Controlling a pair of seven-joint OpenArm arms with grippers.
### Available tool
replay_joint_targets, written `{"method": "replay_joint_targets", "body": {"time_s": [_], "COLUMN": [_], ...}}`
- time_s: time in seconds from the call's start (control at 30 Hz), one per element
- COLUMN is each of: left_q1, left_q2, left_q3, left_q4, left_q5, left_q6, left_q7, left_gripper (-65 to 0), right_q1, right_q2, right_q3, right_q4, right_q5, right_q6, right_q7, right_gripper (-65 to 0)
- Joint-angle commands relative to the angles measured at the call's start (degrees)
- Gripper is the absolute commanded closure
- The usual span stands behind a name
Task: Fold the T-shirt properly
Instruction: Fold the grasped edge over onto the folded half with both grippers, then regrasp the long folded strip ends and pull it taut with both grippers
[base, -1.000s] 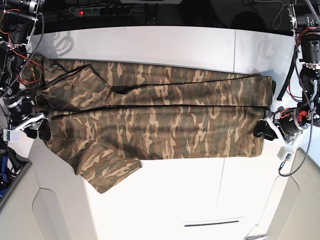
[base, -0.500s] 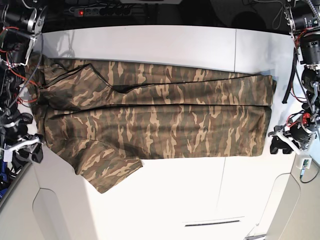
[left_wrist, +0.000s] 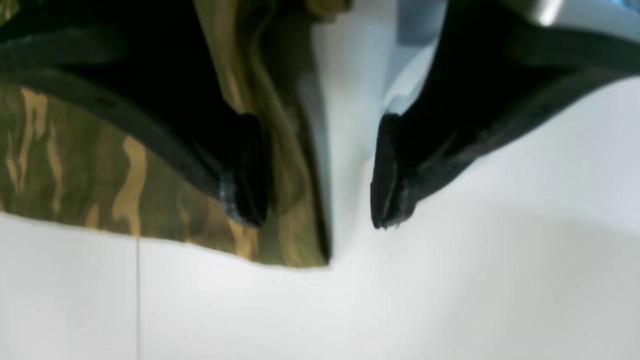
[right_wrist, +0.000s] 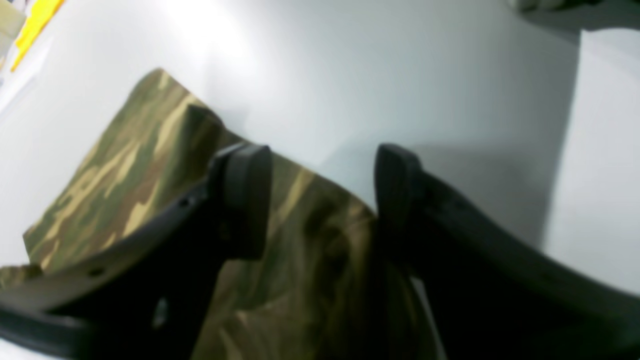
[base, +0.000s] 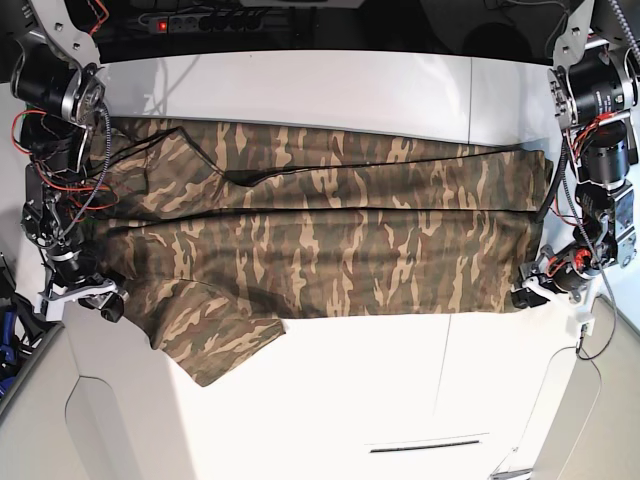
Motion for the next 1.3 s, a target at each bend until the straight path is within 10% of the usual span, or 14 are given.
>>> {"method": "replay_joint_targets", "body": {"time_s": [0.0,0.23,0.33,0.5,0.87,1.27], "left_q1": [-1.8,-1.7,-1.9,-2.0,-3.1,8.8], "left_q2": [-0.7,-0.5,-0.5,-0.5,-4.8,-13.3], "left_q3": [0.4,5.7,6.8,7.0,6.9,6.9], "left_q4": [0.0,-0.5,-0.5,-0.4,7.1,26.6], "left_q5": [-0.3,-0.2,-0.5,-0.5,-9.0,-31.7], "left_q6": [-0.4,-2.5,-2.5,-2.6,-8.3,-10.7], "left_q7": [-0.5,0.0,0.0,0.3,11.0,25.7], "left_gripper": [-36.0,-35.8,-25.8,0.0,0.0,0.0], "right_q1": [1.1,1.2,1.2,1.2,-0.1,-16.1], "right_q2": [-0.6,-5.1,-5.7,-5.7,-5.0,0.8], "right_q3": [0.0,0.0,0.0,0.0,0.0,0.0], "right_q4": [-0.4,-0.6,-0.6,1.3,21.7,51.6], "right_q5": [-1.2,-2.7,-2.7,-4.0,7.3,25.6], "right_q6": [-0.2,3.1,3.1,6.1,6.0,6.1], "right_q7": [-1.5,-1.5,-1.5,-2.0,-31.5,-46.0], "right_gripper": [-33.2,-32.9,-31.2,-2.1,0.0,0.0]}}
